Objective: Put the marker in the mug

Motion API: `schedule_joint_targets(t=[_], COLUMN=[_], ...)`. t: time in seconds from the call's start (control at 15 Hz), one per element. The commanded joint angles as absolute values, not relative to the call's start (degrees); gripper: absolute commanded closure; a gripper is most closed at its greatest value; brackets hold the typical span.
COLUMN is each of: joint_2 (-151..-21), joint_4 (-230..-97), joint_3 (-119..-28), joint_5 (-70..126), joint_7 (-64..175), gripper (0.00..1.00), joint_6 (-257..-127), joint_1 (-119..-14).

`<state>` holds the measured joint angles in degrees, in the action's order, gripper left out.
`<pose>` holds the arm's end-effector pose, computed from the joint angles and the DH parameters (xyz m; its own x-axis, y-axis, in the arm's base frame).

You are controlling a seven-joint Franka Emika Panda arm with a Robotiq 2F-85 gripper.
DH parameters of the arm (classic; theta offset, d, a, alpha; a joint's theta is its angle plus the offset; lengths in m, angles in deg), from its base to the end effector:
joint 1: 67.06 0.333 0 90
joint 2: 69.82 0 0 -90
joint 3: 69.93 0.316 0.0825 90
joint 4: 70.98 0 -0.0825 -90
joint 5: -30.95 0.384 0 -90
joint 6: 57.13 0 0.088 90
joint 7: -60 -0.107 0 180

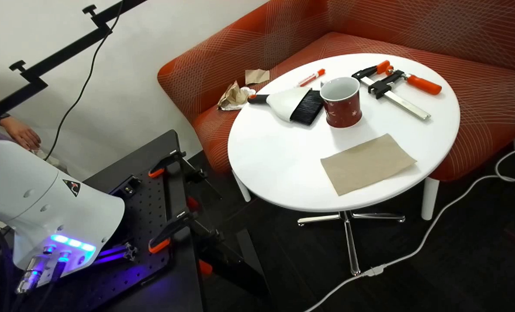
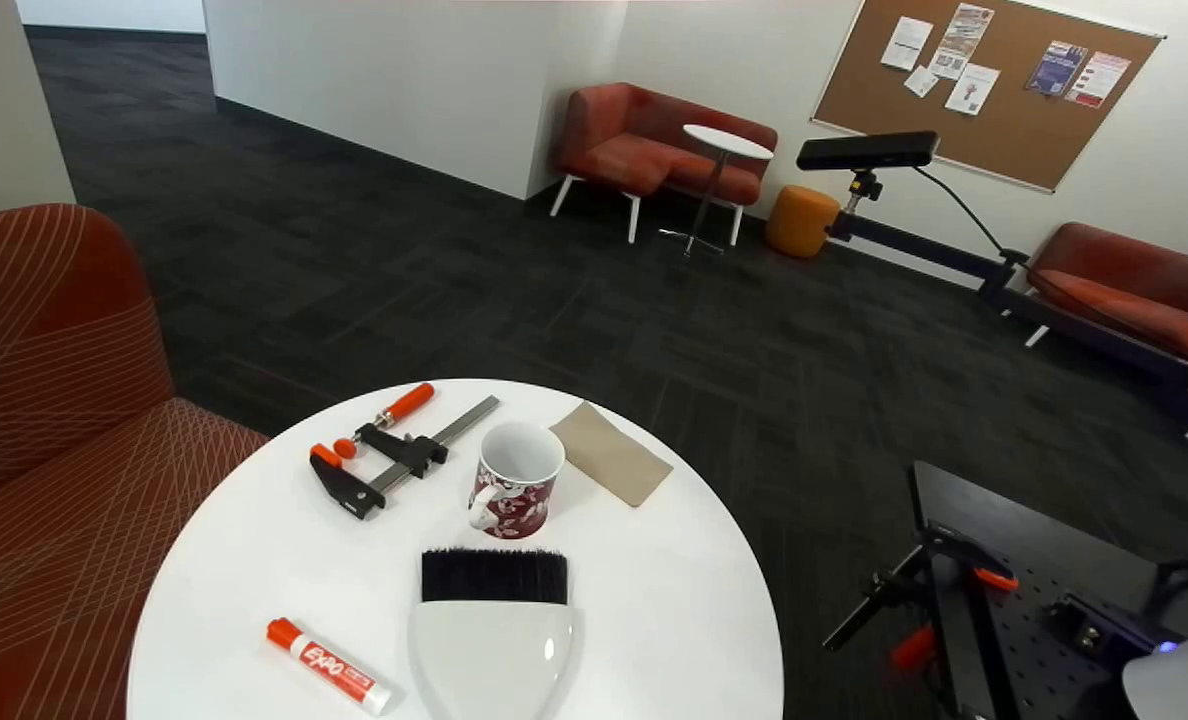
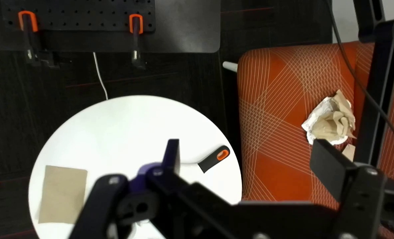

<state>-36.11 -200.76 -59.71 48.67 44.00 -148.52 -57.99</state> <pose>0.3313 0.1630 0.5672 0.9897 0.0149 -0.1426 -0.0104 -0.9846 -0.1746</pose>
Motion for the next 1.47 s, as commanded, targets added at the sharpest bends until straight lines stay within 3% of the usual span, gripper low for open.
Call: schedule_joint_targets(t=[0.0,0.8,1.4], joint_2=[-40.22,-64.83,-73.43], joint_4=[-201.01,-201.02,-200.83], joint_3=[-58.16,-57.97,-59.07], joint_5=[46.29,40.16,36.86], joint_7=[43.96,41.88,40.21], gripper=[0.00,0.00,0.00], joint_6=[-156.12,-190.77,-196.02], joint_1=[-60.55,-59.48,-57.02])
